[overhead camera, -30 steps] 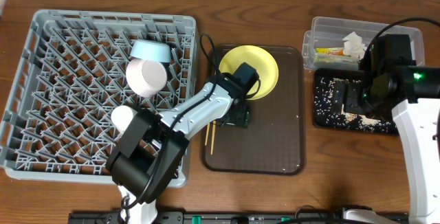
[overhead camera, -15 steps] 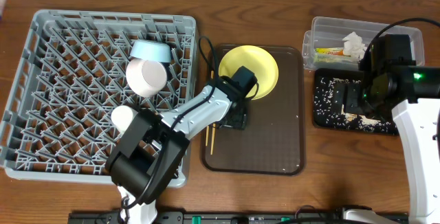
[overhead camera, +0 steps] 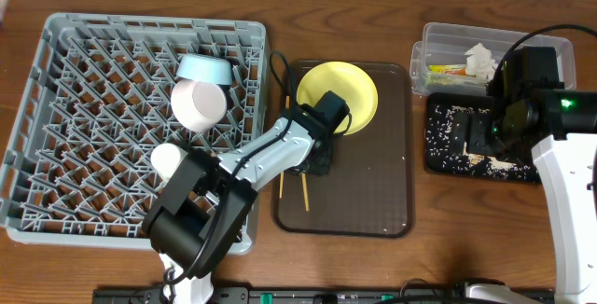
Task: Sort waste into correct bins and load items into the dishwasher
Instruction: 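Move the left gripper to the brown tray and grasp a wooden chopstick, then carry the chopstick left into the rack and release it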
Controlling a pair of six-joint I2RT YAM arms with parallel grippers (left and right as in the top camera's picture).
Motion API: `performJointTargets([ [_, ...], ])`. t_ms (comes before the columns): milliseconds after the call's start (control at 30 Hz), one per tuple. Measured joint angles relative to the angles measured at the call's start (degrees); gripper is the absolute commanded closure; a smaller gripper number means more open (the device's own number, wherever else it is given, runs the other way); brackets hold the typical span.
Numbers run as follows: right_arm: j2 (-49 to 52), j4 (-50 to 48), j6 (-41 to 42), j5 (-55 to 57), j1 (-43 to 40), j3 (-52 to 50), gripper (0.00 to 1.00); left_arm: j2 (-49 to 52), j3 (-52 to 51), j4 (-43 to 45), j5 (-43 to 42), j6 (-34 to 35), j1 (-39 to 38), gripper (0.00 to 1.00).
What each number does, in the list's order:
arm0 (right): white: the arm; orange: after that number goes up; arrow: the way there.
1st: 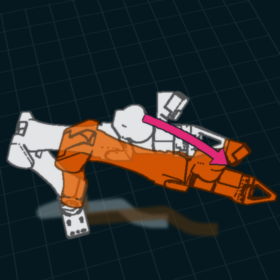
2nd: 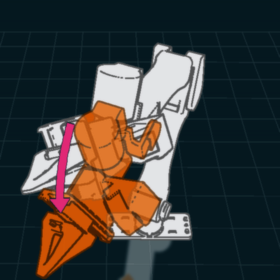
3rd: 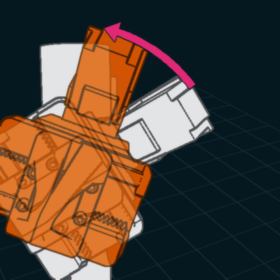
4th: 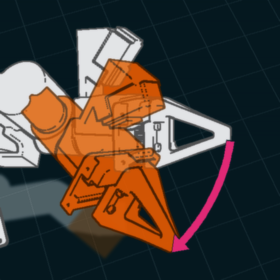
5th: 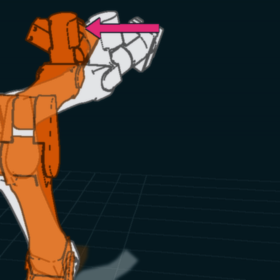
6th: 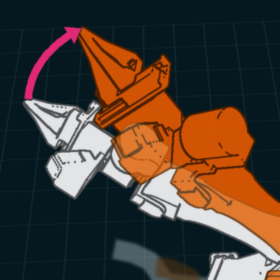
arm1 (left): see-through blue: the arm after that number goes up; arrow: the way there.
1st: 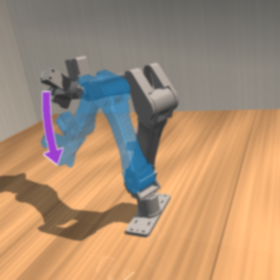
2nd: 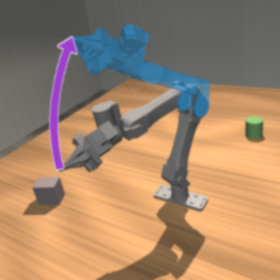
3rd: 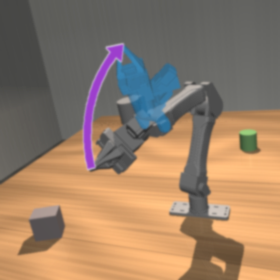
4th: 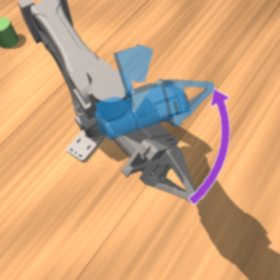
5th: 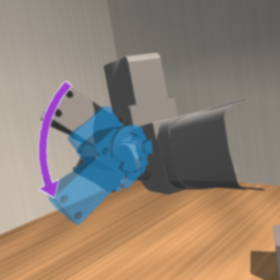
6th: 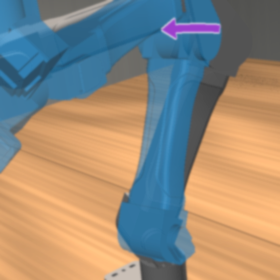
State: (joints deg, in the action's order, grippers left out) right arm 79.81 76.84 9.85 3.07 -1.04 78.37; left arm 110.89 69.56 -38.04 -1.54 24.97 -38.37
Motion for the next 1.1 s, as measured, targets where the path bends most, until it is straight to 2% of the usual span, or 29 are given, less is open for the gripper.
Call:
performJointTargets([
  [200, 0.0, 0.17, 0.0, 0.0, 0.0, 0.0, 0.01, 0.0, -0.02, -0.28, 0.0, 0.09, -0.07, 0.94],
  [567, 0.0, 0.79, 0.0, 0.0, 0.0, 0.0, 0.01, -1.86, -0.83, -5.09, 0.02, -1.46, 0.52, 0.94],
  [733, 0.0, 0.92, 0.0, 0.0, 0.0, 0.0, 0.01, -9.66, -0.83, -7.5, 0.09, -2.8, 3.08, 0.94],
  [933, 0.0, 0.92, 0.0, 0.0, 0.0, 0.0, 0.01, -23.39, -0.28, -8.31, 0.2, -8.2, 7.37, 0.94],
  [1100, 0.0, 0.92, 0.0, 0.0, 0.0, 0.0, 0.01, -30.12, 0.68, -11.45, 0.22, -12.85, 15.98, 0.94],
])
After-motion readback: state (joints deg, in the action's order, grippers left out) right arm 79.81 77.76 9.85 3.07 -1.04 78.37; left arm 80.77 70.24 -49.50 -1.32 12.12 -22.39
